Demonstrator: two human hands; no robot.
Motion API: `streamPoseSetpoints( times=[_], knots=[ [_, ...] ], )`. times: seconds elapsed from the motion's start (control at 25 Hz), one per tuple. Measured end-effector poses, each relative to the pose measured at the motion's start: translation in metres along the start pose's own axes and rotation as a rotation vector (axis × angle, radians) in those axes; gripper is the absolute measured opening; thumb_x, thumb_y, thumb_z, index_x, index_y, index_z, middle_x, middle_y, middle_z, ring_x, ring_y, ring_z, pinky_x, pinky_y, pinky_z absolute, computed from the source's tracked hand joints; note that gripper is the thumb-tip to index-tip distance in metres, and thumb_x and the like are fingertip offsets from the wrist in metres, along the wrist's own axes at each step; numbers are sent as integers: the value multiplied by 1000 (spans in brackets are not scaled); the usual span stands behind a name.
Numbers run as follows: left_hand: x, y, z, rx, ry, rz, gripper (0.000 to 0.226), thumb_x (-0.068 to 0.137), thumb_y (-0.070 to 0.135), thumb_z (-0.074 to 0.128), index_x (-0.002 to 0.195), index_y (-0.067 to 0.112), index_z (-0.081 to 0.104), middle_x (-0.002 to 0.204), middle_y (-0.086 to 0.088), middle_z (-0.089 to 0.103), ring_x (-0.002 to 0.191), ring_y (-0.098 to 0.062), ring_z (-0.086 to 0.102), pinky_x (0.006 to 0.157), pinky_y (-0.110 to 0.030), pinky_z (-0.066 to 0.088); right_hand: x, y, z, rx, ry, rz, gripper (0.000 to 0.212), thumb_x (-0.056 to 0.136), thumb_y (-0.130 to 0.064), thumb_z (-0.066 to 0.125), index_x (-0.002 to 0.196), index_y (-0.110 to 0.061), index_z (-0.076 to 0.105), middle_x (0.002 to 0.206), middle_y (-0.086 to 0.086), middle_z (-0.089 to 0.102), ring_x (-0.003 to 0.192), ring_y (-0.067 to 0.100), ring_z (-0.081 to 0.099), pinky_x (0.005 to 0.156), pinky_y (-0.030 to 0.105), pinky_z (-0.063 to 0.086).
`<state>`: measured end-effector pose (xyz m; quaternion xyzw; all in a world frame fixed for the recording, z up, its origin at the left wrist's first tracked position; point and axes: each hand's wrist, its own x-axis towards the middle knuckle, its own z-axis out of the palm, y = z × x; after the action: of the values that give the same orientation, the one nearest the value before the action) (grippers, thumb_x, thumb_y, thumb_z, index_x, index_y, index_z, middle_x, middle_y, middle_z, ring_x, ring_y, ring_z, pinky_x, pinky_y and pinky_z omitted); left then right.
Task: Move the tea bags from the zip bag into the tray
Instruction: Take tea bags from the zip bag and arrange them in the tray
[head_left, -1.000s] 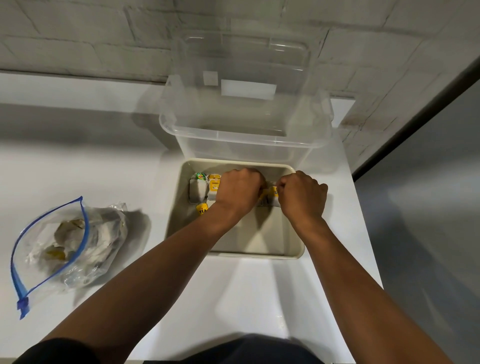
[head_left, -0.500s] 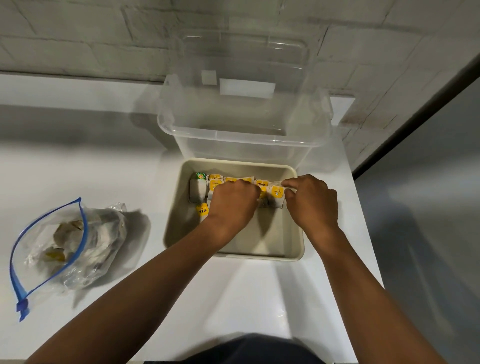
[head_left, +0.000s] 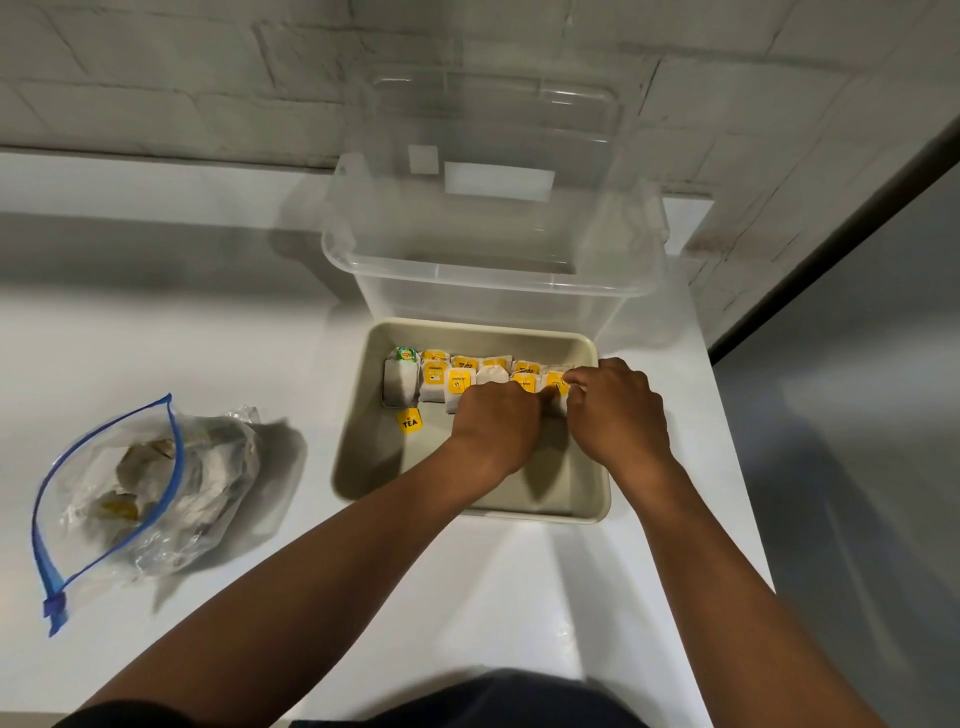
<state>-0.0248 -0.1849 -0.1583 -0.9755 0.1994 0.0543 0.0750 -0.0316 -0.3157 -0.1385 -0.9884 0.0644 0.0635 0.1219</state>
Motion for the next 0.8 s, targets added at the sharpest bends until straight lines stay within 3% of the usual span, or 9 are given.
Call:
streamPoseSetpoints(
  times=[0.16,0.32,0.52,0.68,0.8],
  knots=[
    [-2,0,-2,-14,18,-20,33,104,19,39,135,23,51,113,-9,64,104,-27,63,67,-31,39,-5,2,-7,23,40,-7,34,97,-25,47,125,-29,66,127,5,57,115,32,52,92,38,44],
    [-22,-10,-1,-69,69,-11,39,99,26,50,138,33,50,118,-3,63,104,-24,64,64,-30,39,-15,3,-11,75,83,-5,34,97,-27,51,130,-25,62,130,5,58,115,30,55,93,38,46],
    [-65,-33,-26,-286,111,-117,41,97,46,46,138,41,45,115,3,67,109,-23,63,80,-32,49,-47,-10,-13,18,165,1,37,94,-35,56,130,-28,61,144,2,48,124,31,46,97,41,40],
    [-101,-53,-49,-464,225,-197,39,95,48,50,134,43,51,111,15,68,107,-15,62,81,-32,52,-72,-38,-26,37,285,-125,34,90,-34,61,124,-29,65,133,-1,59,113,31,54,87,40,43],
    [-137,-75,-58,-492,326,-263,36,93,46,52,129,42,56,106,14,68,102,-18,61,76,-34,54,-89,-76,-31,104,258,-246,31,92,-35,59,122,-31,65,123,-3,66,106,27,62,84,37,49]
  ],
)
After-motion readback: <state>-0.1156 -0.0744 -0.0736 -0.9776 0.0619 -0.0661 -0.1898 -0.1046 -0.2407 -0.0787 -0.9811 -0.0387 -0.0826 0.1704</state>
